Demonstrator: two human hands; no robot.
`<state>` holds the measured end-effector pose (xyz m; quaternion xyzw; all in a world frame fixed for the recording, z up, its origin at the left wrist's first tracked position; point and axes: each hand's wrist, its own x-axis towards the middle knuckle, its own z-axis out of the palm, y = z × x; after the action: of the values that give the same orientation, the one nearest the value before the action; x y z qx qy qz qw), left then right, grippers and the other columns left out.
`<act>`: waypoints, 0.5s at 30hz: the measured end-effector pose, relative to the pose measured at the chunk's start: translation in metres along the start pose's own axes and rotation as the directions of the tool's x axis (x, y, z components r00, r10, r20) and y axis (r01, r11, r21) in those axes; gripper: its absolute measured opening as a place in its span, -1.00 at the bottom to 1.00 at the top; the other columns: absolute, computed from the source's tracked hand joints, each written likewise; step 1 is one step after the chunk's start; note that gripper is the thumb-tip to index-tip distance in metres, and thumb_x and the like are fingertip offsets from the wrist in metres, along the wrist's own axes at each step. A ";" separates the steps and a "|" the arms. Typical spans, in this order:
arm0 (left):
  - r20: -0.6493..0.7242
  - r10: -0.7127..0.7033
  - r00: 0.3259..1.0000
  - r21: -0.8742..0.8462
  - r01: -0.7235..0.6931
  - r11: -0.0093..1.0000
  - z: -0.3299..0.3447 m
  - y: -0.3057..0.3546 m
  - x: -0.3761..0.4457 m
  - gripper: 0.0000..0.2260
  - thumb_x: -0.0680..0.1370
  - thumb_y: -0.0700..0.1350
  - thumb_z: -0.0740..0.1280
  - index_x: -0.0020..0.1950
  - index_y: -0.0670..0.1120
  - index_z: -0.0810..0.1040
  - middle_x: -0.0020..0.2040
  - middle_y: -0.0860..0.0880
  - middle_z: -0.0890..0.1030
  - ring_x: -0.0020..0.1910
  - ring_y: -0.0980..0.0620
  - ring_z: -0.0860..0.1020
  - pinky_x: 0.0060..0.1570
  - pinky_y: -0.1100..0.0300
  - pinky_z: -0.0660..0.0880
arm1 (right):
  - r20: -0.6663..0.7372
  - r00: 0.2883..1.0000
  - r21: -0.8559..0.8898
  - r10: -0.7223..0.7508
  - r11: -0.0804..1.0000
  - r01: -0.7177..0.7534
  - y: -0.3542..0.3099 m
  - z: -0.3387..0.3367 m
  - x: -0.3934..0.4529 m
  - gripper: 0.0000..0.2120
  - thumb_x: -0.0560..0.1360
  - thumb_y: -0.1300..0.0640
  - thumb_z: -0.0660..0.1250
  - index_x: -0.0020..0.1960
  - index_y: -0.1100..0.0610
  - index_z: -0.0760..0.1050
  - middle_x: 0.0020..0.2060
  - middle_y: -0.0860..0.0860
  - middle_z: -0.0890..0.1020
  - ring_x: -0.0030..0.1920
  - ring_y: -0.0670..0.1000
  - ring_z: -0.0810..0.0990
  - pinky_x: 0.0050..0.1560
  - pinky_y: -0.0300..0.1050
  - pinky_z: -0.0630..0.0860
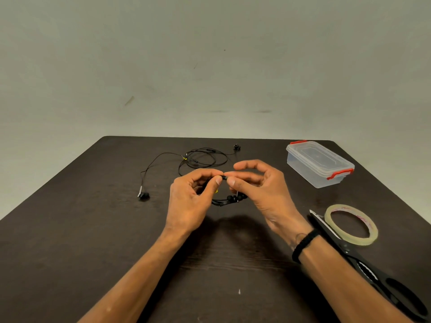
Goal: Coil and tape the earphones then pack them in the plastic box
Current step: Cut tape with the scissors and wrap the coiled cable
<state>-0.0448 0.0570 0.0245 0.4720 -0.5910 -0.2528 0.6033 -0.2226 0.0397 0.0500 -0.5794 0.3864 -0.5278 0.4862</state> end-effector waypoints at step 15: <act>-0.005 -0.034 0.999 -0.035 0.033 0.999 0.000 -0.001 0.000 -0.90 0.59 -0.15 0.49 0.09 -0.05 0.74 -0.07 0.05 0.77 -0.09 0.05 0.73 0.04 0.07 0.67 | -0.001 0.924 -0.523 -0.382 0.788 0.325 0.003 0.009 -0.008 -0.77 0.52 0.15 0.58 0.15 0.06 0.68 -0.04 -0.17 0.77 -0.01 -0.25 0.73 0.06 -0.33 0.64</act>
<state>-0.0447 0.0563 0.0235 0.4719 -0.5770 -0.2720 0.6086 -0.2152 0.0479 0.0457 -0.7207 0.4228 -0.5173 0.1852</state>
